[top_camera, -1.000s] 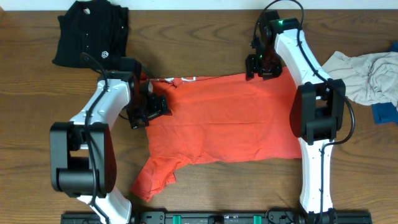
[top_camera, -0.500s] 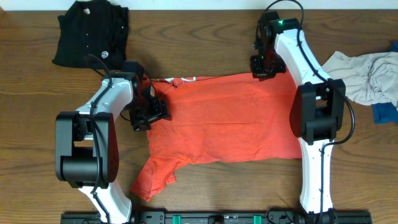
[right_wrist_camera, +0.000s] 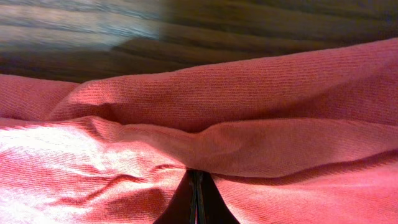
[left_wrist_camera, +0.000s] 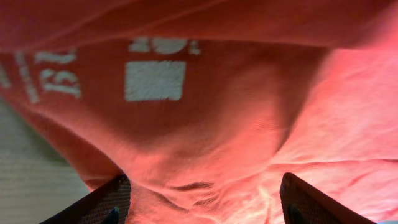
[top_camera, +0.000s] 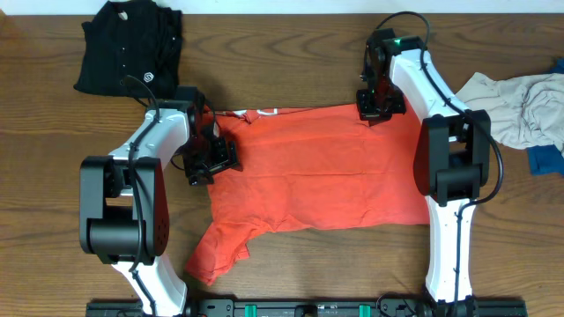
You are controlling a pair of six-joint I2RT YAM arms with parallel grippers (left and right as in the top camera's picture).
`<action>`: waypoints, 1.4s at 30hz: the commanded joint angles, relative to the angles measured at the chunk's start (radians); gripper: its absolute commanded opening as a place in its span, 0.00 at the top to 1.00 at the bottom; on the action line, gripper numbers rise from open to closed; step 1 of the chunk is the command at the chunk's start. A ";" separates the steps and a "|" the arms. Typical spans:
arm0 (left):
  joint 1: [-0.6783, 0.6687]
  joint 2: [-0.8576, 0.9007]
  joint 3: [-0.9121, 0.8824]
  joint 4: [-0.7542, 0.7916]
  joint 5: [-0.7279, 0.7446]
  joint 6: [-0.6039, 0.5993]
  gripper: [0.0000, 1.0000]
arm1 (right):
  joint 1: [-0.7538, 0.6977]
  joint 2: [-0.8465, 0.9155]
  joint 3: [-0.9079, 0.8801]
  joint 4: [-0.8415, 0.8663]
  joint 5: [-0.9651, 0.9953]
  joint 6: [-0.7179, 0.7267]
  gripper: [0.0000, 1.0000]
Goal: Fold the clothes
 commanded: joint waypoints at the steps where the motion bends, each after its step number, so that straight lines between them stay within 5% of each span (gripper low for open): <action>1: 0.003 0.057 -0.020 -0.019 -0.117 0.015 0.22 | -0.032 -0.001 -0.027 0.002 0.029 0.008 0.99; 15: 0.035 0.057 -0.019 -0.031 -0.226 -0.014 0.22 | -0.078 -0.001 -0.027 0.023 0.146 0.000 0.85; 37: 0.061 -0.136 0.061 -0.166 -0.367 -0.047 0.22 | -0.080 -0.031 -0.004 0.009 0.172 0.016 0.82; 40: 0.061 -0.224 0.061 -0.174 -0.317 -0.043 0.22 | -0.080 -0.071 0.029 -0.011 0.171 0.016 0.72; 42: 0.061 -0.275 0.061 -0.183 -0.262 -0.018 0.22 | -0.080 -0.105 0.048 -0.027 0.168 0.016 0.51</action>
